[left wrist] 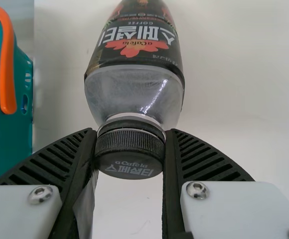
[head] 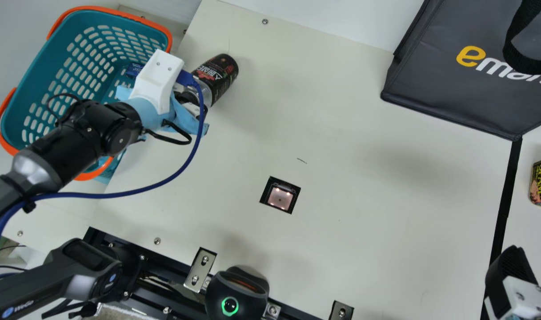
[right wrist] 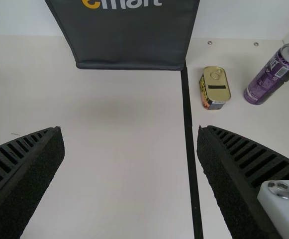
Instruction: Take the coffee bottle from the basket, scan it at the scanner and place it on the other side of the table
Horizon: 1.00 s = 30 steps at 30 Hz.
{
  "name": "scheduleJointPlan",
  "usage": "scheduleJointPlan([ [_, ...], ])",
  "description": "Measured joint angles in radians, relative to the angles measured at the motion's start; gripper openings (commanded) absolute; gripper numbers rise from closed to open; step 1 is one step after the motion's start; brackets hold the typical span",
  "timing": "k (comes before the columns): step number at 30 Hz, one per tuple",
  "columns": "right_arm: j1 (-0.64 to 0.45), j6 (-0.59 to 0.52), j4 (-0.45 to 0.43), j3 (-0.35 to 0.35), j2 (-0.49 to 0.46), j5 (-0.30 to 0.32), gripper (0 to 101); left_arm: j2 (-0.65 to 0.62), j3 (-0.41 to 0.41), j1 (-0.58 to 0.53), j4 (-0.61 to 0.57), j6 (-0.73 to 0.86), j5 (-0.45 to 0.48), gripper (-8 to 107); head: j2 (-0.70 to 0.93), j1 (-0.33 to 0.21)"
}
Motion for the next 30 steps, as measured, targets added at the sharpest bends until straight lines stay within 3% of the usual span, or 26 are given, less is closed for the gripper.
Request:
scheduleJointPlan([
  [30, 0.0, 0.0, 0.0, 0.0, 0.0, 0.0, 95, 0.019, -0.225, -0.07, 0.108, -0.154, 0.135, -8, 0.0, 0.0],
])
